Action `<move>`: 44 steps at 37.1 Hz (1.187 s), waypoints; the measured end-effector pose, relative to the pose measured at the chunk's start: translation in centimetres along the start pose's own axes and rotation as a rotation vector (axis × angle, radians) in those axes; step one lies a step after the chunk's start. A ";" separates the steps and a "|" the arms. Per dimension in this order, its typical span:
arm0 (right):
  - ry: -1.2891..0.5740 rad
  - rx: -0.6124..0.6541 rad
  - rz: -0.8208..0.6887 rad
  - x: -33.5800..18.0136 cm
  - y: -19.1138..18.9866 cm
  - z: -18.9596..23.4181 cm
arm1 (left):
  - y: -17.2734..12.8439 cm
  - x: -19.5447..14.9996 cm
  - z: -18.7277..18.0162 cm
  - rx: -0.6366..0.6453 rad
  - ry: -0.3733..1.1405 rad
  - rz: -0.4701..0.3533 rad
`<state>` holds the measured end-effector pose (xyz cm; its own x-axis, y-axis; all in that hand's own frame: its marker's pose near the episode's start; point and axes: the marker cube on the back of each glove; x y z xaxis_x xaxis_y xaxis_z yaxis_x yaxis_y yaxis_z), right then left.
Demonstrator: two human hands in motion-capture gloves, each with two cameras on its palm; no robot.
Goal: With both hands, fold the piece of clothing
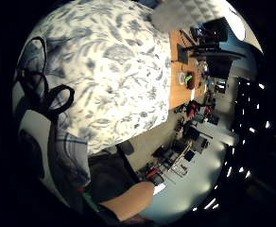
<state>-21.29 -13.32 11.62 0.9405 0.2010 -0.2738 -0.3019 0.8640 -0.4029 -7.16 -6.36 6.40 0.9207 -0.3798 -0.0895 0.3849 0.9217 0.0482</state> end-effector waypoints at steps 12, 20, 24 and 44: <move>-0.149 -0.025 -0.275 -18.7 5.3 8.2 | 3.8 -6.2 -2.1 0.106 -0.016 -0.082; -0.371 -0.244 -0.425 -21.7 5.0 12.1 | 5.7 -8.7 -2.9 0.120 0.011 -0.113; -0.520 -0.094 -0.341 -19.2 4.2 8.4 | 5.7 -9.0 -3.1 0.107 0.029 -0.126; -0.284 0.413 -0.227 -4.3 5.0 -9.8 | 4.0 -5.5 -4.5 0.093 -0.061 -0.110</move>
<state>-28.33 -14.42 2.19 0.9972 0.0556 0.0494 -0.0540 0.9980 -0.0325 -11.00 -0.27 2.58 0.8739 -0.4846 -0.0389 0.4851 0.8641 0.1341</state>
